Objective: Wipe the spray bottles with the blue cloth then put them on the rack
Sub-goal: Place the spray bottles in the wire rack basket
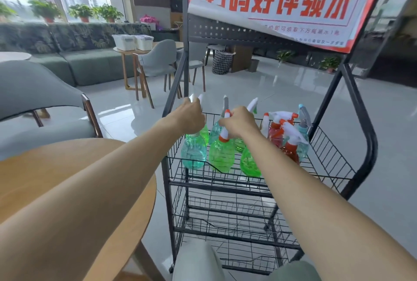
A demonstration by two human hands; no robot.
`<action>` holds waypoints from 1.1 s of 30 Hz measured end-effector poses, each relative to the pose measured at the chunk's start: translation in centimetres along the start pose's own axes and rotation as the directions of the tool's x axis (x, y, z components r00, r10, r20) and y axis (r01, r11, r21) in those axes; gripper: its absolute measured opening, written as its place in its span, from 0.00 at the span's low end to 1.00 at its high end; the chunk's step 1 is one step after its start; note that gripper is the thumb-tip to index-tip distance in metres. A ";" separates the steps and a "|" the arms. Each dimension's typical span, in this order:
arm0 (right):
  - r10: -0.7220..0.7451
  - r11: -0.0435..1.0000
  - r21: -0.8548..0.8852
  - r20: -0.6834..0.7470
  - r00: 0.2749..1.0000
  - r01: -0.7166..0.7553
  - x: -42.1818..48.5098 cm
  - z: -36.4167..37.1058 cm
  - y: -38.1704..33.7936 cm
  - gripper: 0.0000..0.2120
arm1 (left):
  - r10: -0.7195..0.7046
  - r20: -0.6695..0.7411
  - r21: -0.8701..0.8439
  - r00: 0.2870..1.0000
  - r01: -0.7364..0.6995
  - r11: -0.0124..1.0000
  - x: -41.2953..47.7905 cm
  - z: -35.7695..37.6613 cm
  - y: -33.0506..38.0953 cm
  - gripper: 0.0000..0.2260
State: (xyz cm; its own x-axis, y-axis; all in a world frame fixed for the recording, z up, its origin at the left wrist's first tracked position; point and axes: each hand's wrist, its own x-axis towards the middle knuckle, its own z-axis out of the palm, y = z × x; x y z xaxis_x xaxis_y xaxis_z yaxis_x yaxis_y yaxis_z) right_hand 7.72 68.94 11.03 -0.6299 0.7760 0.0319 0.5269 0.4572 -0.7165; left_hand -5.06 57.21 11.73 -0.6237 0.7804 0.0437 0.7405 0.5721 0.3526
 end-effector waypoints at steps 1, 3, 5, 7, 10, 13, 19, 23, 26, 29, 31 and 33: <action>0.003 1.000 0.018 0.004 1.000 -0.003 -0.1 0.1 -0.3 0.17 | 0.004 -0.001 0.002 1.000 -0.004 1.000 0.0 -0.1 -0.1 0.21; 0.015 0.999 0.027 0.013 1.000 -0.016 -0.1 0.3 -0.6 0.18 | -0.012 -0.043 -0.016 0.999 0.011 1.000 -0.2 -0.4 -0.1 0.20; 0.009 1.000 0.003 0.008 1.000 -0.009 -0.2 0.5 -0.6 0.17 | 0.012 -0.037 -0.012 0.999 -0.013 1.000 -0.4 -0.5 0.1 0.20; 0.002 1.000 -0.025 0.006 1.000 -0.002 -0.3 0.4 -0.7 0.16 | 0.030 0.006 -0.015 1.000 -0.030 0.999 -0.7 -0.5 0.1 0.23; -0.002 0.997 -0.075 0.024 1.000 0.004 -0.3 0.2 -0.4 0.18 | 0.026 -0.017 -0.009 1.000 -0.026 1.000 -1.2 -0.8 0.3 0.23; -0.002 0.995 -0.099 0.025 1.000 0.004 -0.1 0.2 0.3 0.24 | 0.013 -0.045 0.030 0.999 -0.012 0.999 -1.5 -0.7 0.7 0.21; -0.010 0.999 -0.041 0.034 0.999 0.011 0.2 -0.1 0.9 0.29 | -0.009 -0.076 0.000 0.997 0.009 1.000 -0.8 -0.5 1.1 0.22; -0.010 1.000 -0.017 -0.018 1.000 0.010 0.5 -0.2 0.5 0.32 | -0.058 -0.072 -0.001 0.996 0.058 0.998 -0.1 -0.6 1.2 0.21; -0.011 0.999 0.046 -0.125 0.992 0.017 1.1 -1.1 0.1 0.29 | -0.027 -0.191 0.053 0.981 0.038 0.998 0.3 -1.3 1.9 0.22; -0.028 0.997 0.061 -0.248 0.968 0.045 2.1 -2.4 0.0 0.23 | 0.062 -0.337 0.026 0.940 -0.057 0.998 1.4 -1.8 2.9 0.19; -0.046 0.999 0.009 -0.281 0.959 0.050 2.9 -2.8 0.3 0.16 | 0.099 -0.346 -0.014 0.933 -0.111 0.994 2.1 -2.0 3.8 0.18; -0.037 0.998 -0.059 -0.253 0.967 0.023 3.8 -3.0 0.8 0.16 | 0.122 -0.325 -0.026 0.938 -0.138 0.990 2.8 -1.9 4.6 0.17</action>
State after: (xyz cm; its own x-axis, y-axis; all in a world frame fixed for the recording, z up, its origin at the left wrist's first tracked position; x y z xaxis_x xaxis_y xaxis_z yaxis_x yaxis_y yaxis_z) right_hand 7.46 73.52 12.63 -0.4839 0.8432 0.2340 0.5450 0.4996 -0.6733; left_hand -3.92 61.54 15.25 -0.5759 0.7198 0.3876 0.8126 0.4523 0.3675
